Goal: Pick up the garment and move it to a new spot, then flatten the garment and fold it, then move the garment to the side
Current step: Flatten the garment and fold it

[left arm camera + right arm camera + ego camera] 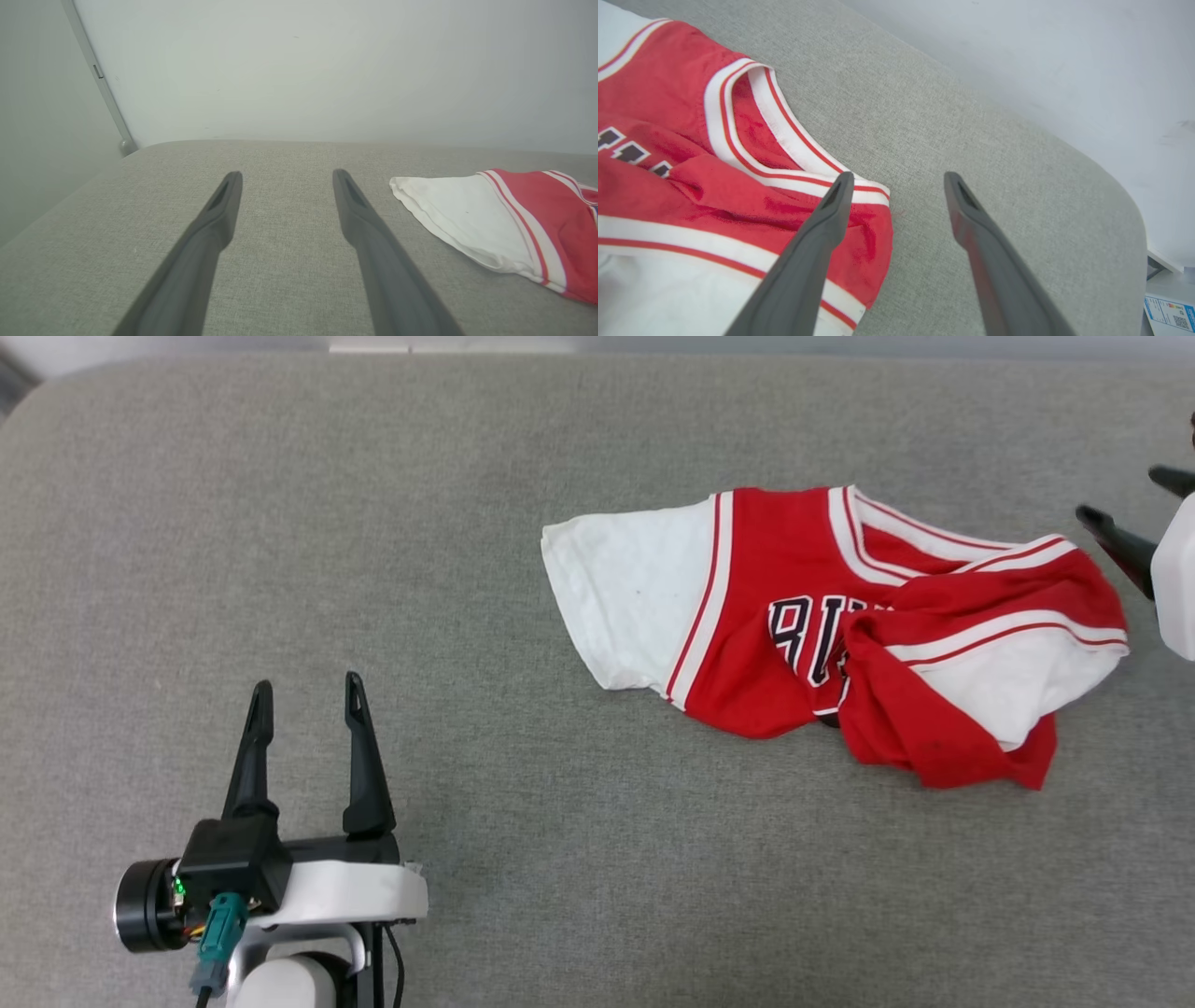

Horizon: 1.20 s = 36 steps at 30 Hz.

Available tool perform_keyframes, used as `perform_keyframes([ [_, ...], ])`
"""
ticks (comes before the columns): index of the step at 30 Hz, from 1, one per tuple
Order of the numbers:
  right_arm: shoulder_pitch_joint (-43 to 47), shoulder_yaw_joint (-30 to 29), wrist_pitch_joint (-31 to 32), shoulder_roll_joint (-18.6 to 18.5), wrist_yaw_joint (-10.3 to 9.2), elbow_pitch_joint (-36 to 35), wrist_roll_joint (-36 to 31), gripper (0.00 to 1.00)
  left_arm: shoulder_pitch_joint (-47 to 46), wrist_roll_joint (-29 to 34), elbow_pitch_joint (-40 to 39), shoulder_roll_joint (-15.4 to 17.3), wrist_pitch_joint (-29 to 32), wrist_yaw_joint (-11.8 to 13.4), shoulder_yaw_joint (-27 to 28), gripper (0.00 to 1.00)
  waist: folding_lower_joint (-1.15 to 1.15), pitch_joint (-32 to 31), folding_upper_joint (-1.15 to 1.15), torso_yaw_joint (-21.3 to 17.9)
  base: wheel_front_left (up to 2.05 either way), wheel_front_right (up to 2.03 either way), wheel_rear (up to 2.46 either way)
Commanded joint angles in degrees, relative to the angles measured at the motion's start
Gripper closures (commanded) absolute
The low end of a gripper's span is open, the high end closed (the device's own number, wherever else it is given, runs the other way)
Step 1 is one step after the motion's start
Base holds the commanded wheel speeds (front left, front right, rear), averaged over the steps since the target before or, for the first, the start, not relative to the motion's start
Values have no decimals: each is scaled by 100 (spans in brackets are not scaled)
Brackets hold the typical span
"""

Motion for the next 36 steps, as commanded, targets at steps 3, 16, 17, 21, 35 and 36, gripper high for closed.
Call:
perform_keyframes([
  [3,66,-140,-219,-172,-4,-518,133,0,159,38,-26,-7,-15,24,55,0,0,-222,0,-127,0,0,0],
  [16,-61,155,2527,-1281,-4,-3209,1320,0,336,56,-93,-6,-15,-22,-2,0,0,-305,0,-165,0,0,0],
  [17,-90,223,2775,-1309,-4,-3285,1334,0,306,45,-89,-7,-15,-24,-26,0,0,-276,0,-143,0,0,0],
  [21,-143,381,3434,-1199,-4,-3270,1343,0,188,-9,-59,-7,-15,-34,-117,0,0,-120,0,-28,0,0,0],
  [35,198,682,3133,-587,-4,-2378,975,100,19,-78,60,-7,-15,28,-133,0,0,152,0,195,0,0,0],
  [36,195,660,3034,-593,-4,-2391,1006,100,46,-79,72,-7,-15,27,-122,0,0,107,0,162,0,0,0],
])
